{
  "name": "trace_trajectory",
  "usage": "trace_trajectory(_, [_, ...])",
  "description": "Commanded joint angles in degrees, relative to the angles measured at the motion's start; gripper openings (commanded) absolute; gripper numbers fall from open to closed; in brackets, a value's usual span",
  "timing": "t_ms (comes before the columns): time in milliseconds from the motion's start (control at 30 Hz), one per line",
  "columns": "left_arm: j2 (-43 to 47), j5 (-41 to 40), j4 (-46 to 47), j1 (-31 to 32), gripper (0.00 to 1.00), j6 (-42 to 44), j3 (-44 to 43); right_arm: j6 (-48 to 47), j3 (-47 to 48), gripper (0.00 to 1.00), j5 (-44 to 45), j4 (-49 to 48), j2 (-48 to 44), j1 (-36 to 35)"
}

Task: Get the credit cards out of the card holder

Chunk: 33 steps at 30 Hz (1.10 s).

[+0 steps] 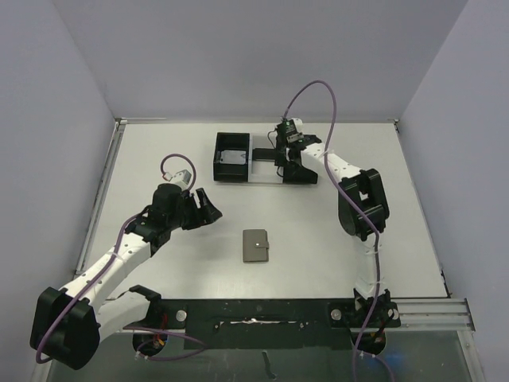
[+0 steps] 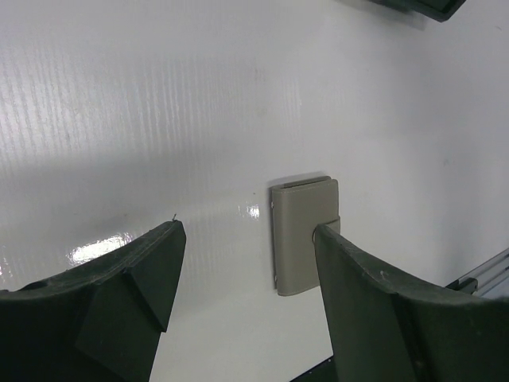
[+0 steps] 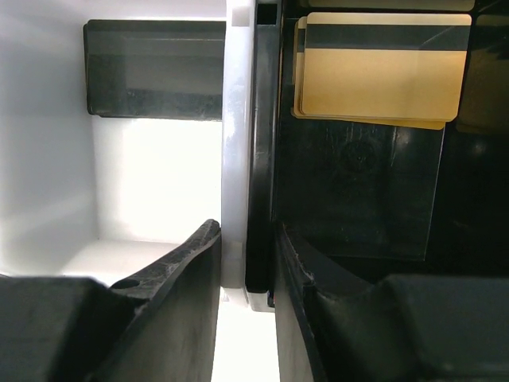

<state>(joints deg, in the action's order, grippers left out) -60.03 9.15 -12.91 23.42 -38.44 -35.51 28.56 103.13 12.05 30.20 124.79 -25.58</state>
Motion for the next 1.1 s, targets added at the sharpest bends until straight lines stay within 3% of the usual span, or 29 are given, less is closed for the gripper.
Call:
trace_trajectory(0, [0.2,1.4,2.2,0.0,0.65,-0.2,-0.8,0.4,-7.0,0.15,1.1,-0.8,-6.9,-2.3])
trace_trajectory(300, [-1.0,3.0,3.0,0.2,0.65,0.0,-0.3,5.3,-21.8,0.15,1.5,-2.7,-15.8,-7.1])
trace_trajectory(600, [-0.9,4.3,4.5,1.0,0.65,-1.3,0.9,12.5,-29.9,0.19,2.5,-1.6,-22.3,-8.9])
trace_trajectory(867, [-1.0,5.5,6.6,2.4,0.65,-1.5,2.2,11.4,-29.0,0.35,2.3,-0.4,-25.0,-9.0])
trace_trajectory(1067, [-0.3,4.7,7.5,2.5,0.68,-0.8,2.7,9.2,-28.6,0.55,2.1,0.3,-28.6,-9.0])
